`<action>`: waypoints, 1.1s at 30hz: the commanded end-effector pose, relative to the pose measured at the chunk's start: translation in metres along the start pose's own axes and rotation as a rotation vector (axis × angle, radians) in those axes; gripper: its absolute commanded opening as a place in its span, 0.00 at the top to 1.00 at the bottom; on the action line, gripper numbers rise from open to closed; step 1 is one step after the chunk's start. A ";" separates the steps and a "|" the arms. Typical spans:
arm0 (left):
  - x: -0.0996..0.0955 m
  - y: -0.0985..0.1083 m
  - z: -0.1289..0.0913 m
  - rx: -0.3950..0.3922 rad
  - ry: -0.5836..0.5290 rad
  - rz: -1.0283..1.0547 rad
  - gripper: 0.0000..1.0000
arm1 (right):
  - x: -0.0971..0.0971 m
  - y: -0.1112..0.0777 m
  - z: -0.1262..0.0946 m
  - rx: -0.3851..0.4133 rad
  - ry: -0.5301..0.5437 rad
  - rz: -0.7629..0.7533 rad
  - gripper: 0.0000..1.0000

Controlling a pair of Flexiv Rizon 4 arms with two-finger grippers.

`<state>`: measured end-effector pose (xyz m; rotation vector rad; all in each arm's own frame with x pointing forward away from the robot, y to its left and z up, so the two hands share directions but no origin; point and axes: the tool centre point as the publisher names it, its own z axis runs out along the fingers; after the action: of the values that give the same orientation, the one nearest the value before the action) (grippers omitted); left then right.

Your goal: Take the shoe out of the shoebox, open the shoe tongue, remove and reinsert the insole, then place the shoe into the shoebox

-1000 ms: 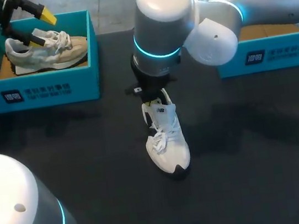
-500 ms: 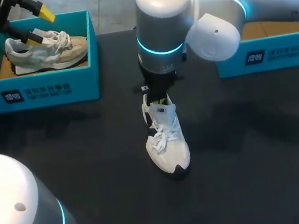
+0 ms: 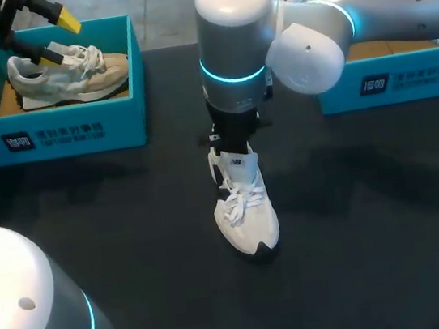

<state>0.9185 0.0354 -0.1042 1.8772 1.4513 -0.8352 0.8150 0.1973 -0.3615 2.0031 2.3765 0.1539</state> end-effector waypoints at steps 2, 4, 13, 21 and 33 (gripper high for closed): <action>-0.001 -0.001 0.000 -0.002 0.004 0.001 0.00 | 0.003 0.006 0.018 0.027 0.001 -0.015 1.00; -0.001 -0.001 0.000 -0.002 0.004 0.001 0.00 | 0.003 0.007 0.024 0.036 -0.001 -0.016 1.00; -0.001 -0.001 0.000 -0.002 0.004 0.001 0.00 | 0.001 0.008 0.035 0.062 0.010 -0.017 1.00; -0.001 -0.001 0.000 -0.002 0.004 0.001 0.00 | -0.003 0.018 0.011 0.013 -0.028 -0.023 1.00; -0.001 -0.001 0.000 -0.002 0.004 0.001 0.00 | -0.005 0.042 0.032 -0.020 -0.035 -0.028 1.00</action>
<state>0.9184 0.0354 -0.1041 1.8771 1.4513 -0.8350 0.8568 0.1970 -0.3785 1.9437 2.3701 0.1403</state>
